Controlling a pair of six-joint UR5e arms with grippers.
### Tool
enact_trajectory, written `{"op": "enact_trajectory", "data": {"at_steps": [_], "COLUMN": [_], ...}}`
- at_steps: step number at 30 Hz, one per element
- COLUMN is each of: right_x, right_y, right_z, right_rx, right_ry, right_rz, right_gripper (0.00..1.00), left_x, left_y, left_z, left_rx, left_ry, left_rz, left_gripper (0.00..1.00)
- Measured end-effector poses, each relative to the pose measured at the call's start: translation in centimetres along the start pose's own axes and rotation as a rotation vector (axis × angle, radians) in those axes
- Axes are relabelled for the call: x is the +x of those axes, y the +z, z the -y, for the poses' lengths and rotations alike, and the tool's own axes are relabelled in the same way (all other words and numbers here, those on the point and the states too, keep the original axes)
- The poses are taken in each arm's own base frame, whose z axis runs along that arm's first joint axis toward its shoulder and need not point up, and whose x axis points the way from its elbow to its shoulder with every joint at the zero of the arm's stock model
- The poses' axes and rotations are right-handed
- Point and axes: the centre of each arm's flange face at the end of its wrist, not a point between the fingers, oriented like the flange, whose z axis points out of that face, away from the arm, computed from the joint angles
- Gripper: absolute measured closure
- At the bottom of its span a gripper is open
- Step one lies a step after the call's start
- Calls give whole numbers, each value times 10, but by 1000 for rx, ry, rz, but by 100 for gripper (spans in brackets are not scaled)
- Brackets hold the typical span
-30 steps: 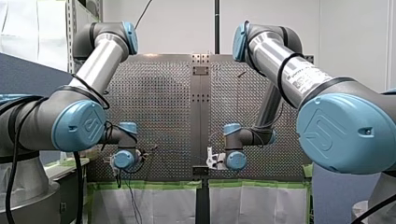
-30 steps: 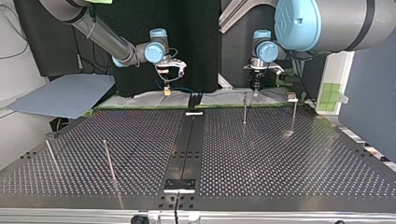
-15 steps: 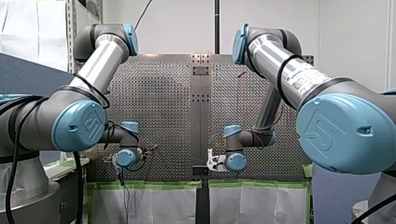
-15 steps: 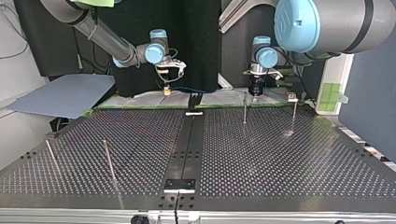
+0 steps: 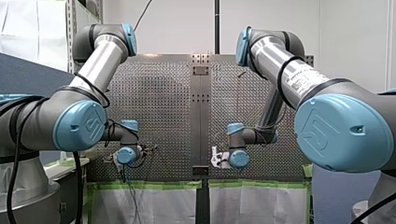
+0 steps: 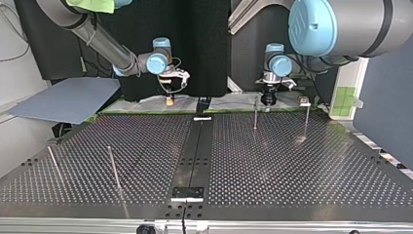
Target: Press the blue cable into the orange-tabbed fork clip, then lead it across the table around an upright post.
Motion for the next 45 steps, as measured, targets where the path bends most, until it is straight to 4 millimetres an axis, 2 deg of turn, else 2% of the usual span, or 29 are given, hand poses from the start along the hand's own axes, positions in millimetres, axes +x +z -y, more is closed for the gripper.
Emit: {"op": "enact_trajectory", "data": {"at_steps": [1,2,3,4,5,7,8,9,10,11,12,21,35,39,45], "right_x": [3,6,8,11,13,15,16,16,17,17,17,17,17,17,14], "right_y": [3,5,7,9,11,13,14,15,15,15,16,18,19,19,20], "right_z": [0,-1,-1,-1,-2,-3,-3,-4,-4,-4,-5,-10,-11,-13,-14], "right_rx": [-1,-1,-1,-1,0,2,3,4,5,6,6,12,26,28,35], "right_ry": [-2,-4,-6,-7,-8,-8,-8,-8,-8,-8,-8,-6,-4,-4,-3], "right_rz": [-1,-1,-2,-3,-4,-6,-6,-7,-7,-7,-7,-6,-6,-5,-1], "right_gripper": [100,100,100,100,100,100,100,100,100,100,100,100,100,100,100], "left_x": [-1,-1,-1,-2,-2,-3,-4,-4,-5,-6,-6,-7,14,14,4], "left_y": [0,1,1,1,2,2,3,3,4,4,4,2,-22,-36,-61], "left_z": [-1,-3,-4,-5,-6,-8,-9,-10,-12,-14,-15,-26,-16,-20,-16], "left_rx": [-3,-5,-7,-8,-9,-9,-10,-12,-17,-23,-30,-87,-34,-49,-61], "left_ry": [0,-1,-1,-1,-1,0,1,3,7,11,15,53,94,102,95], "left_rz": [1,2,2,2,1,1,2,3,5,7,10,-8,-199,-249,-278], "left_gripper": [82,82,75,62,62,40,40,16,5,5,0,0,0,0,0]}}
